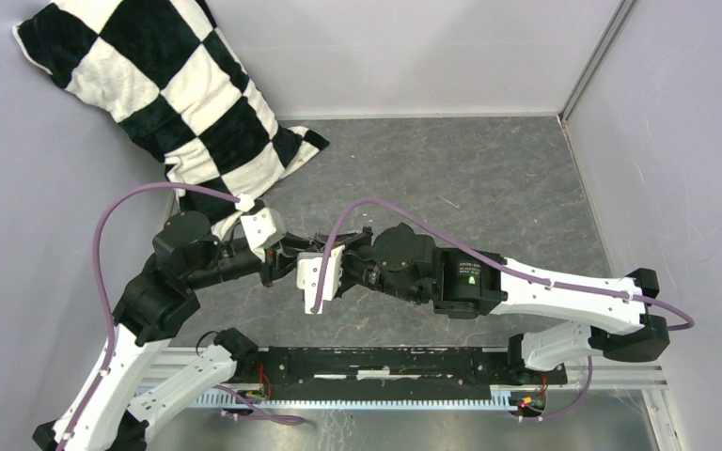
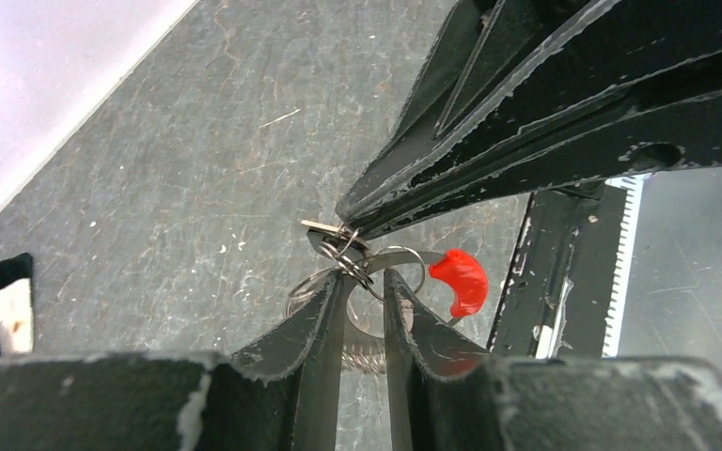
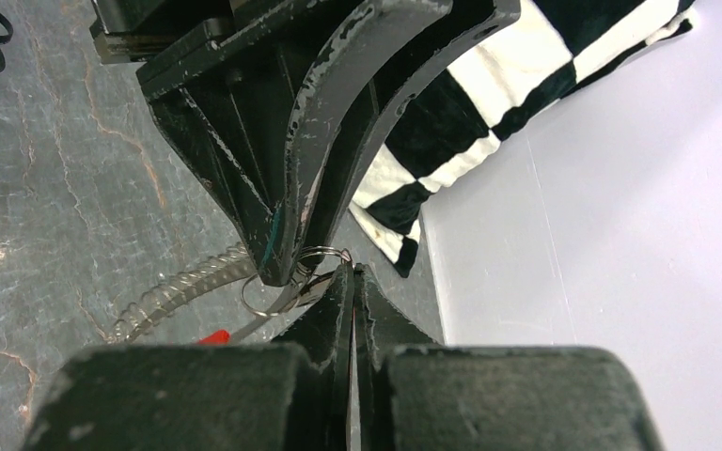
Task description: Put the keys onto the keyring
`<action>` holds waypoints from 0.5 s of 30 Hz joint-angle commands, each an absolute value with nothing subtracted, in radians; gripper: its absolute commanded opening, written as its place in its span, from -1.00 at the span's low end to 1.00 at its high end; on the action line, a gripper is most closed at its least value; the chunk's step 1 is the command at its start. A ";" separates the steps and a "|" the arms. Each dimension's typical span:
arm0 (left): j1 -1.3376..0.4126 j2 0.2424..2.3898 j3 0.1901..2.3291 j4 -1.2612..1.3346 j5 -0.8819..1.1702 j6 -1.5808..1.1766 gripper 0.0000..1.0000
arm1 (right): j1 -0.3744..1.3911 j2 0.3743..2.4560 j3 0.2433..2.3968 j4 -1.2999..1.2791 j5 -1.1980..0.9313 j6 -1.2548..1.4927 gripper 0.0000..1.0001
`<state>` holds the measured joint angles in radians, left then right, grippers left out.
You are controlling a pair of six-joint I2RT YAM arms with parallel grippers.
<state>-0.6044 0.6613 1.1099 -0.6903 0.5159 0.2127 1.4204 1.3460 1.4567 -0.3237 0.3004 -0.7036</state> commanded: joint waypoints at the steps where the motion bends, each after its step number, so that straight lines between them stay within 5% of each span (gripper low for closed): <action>1: -0.609 0.666 1.146 -0.645 0.573 0.154 -0.44 | 1.430 1.339 1.491 -0.270 0.317 -0.695 -0.99; 15: -0.609 0.667 1.138 -0.645 0.509 0.160 -0.72 | 1.433 1.341 1.476 -0.262 0.328 -0.686 -0.99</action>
<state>-0.6044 0.6617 1.1133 -0.6788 0.5335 0.1986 1.4258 1.3460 1.4567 -0.3237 0.3042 -0.7033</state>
